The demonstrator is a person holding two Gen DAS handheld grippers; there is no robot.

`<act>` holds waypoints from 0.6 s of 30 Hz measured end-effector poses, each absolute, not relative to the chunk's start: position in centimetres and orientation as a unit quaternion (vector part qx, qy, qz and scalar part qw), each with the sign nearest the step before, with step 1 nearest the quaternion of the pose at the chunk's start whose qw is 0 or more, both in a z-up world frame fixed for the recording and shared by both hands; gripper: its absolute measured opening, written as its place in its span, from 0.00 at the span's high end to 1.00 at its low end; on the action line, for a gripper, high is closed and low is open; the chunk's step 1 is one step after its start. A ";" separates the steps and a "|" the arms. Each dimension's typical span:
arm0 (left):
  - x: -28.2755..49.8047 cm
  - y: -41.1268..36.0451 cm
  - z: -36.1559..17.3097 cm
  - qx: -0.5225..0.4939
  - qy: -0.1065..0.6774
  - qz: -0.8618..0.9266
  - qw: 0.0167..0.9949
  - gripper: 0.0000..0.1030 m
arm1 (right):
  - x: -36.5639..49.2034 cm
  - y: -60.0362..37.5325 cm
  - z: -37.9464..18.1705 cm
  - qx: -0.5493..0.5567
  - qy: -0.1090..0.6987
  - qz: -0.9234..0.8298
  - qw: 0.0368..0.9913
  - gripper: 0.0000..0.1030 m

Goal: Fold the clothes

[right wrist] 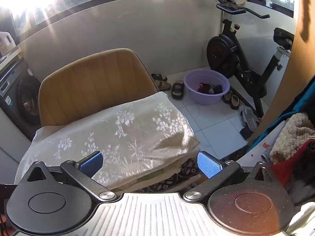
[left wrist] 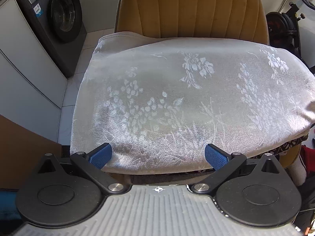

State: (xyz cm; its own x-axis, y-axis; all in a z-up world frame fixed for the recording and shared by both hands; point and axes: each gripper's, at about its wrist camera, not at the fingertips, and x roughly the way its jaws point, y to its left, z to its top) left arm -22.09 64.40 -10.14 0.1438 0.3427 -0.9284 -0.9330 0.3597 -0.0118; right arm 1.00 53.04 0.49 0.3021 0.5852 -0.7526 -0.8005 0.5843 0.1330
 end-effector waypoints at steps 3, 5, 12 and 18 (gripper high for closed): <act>-22.1 63.0 -8.9 -0.319 0.452 0.469 0.689 0.01 | 0.4 51.3 1.7 -0.133 0.387 0.434 0.802 0.01; -22.1 61.6 -7.8 -0.317 0.449 0.467 0.693 0.01 | 0.3 49.9 2.4 -0.129 0.385 0.437 0.803 0.01; -22.2 55.3 -3.3 -0.302 0.433 0.488 0.695 0.01 | 0.2 45.9 3.6 -0.138 0.376 0.458 0.793 0.01; -23.3 46.1 -0.6 -0.360 0.402 0.516 0.665 0.01 | 0.4 39.9 3.9 -0.158 0.378 0.483 0.774 0.01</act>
State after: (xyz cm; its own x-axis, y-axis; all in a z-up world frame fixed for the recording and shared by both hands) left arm -23.33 46.14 -0.60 0.1443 0.3968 -0.9065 -0.9761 0.2074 -0.0646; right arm 0.42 39.95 3.90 0.2482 0.6272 -0.7382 -0.8667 0.4842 0.1199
